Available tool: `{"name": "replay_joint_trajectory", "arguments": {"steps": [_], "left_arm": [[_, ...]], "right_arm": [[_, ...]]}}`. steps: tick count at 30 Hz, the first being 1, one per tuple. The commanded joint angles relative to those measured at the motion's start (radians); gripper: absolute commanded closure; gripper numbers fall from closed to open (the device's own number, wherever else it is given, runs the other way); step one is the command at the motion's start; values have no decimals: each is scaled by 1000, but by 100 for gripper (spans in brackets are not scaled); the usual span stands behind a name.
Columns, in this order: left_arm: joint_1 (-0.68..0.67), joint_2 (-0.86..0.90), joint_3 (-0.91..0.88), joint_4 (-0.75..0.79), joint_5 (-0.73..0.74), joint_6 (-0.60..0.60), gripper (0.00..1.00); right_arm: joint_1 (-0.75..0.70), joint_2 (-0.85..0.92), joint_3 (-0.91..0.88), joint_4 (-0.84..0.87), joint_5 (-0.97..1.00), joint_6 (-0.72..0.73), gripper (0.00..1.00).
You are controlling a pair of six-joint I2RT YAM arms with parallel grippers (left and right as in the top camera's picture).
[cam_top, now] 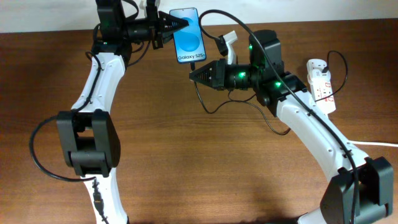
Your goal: Plug charger to phone and switch on socket
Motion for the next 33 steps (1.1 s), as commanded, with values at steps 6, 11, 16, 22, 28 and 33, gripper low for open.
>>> {"name": "replay_joint_trajectory", "arguments": {"steps": [6,11,16,22,28,33], "left_arm": [[-43,-8,11,5,115,23,100],[-41,-8,11,5,106,23,100],[-35,-8,11,5,103,23,100],[-34,-8,11,5,98,23,100],[-23,-8,11,5,92,24,100],[23,-8,11,5,149,82,100]], "right_arm": [[-11,-6,6,27,73,-1,96],[-11,-6,6,23,73,6,96],[-9,-6,6,7,72,6,84],[-9,-6,6,-12,45,5,77],[-11,-6,6,-12,15,5,62],[-23,-6,6,-11,-5,5,40]]}}
